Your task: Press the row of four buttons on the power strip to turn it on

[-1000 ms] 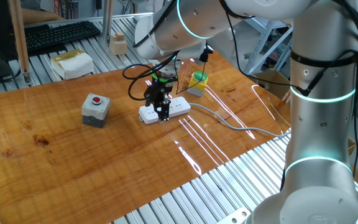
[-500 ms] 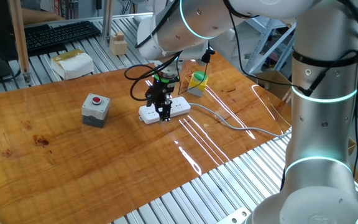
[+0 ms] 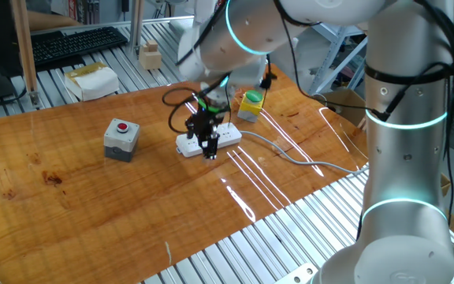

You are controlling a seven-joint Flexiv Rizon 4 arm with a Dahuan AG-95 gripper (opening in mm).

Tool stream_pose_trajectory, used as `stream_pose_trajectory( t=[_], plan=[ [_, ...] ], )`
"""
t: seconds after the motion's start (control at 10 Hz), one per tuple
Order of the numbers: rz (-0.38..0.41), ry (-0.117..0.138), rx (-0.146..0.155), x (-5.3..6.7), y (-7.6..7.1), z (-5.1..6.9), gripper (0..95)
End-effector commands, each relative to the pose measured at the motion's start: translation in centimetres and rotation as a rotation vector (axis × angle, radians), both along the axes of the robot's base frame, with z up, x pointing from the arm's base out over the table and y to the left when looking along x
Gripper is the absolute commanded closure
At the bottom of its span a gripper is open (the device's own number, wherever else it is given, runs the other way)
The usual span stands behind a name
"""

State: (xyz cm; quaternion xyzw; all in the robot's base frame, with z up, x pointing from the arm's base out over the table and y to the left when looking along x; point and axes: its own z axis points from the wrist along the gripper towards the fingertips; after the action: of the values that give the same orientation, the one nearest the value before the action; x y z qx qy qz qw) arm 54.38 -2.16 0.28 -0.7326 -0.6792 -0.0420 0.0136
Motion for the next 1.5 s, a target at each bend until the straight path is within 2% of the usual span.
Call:
stream_pose_trajectory(
  t=[0.1, 0.2, 0.3, 0.4, 0.5, 0.6, 1.5],
  plan=[
    [0.003, -0.052, -0.006, -0.8, 0.2, -2.3, 0.0],
    [-0.014, -0.064, -0.002, -0.7, 0.3, -1.9, 0.0],
    [-0.021, -0.064, 0.003, -0.5, 0.3, -1.2, 0.0],
    [-0.012, -0.032, 0.013, -0.1, 0.2, 0.2, 0.0],
    [0.023, 0.038, 0.015, 0.1, 0.1, 2.1, 0.0],
    [0.036, 0.051, 0.007, 0.0, 0.0, 2.6, 0.0],
    [0.033, 0.064, -0.003, 0.6, 0.0, 2.3, 0.0]
  ],
)
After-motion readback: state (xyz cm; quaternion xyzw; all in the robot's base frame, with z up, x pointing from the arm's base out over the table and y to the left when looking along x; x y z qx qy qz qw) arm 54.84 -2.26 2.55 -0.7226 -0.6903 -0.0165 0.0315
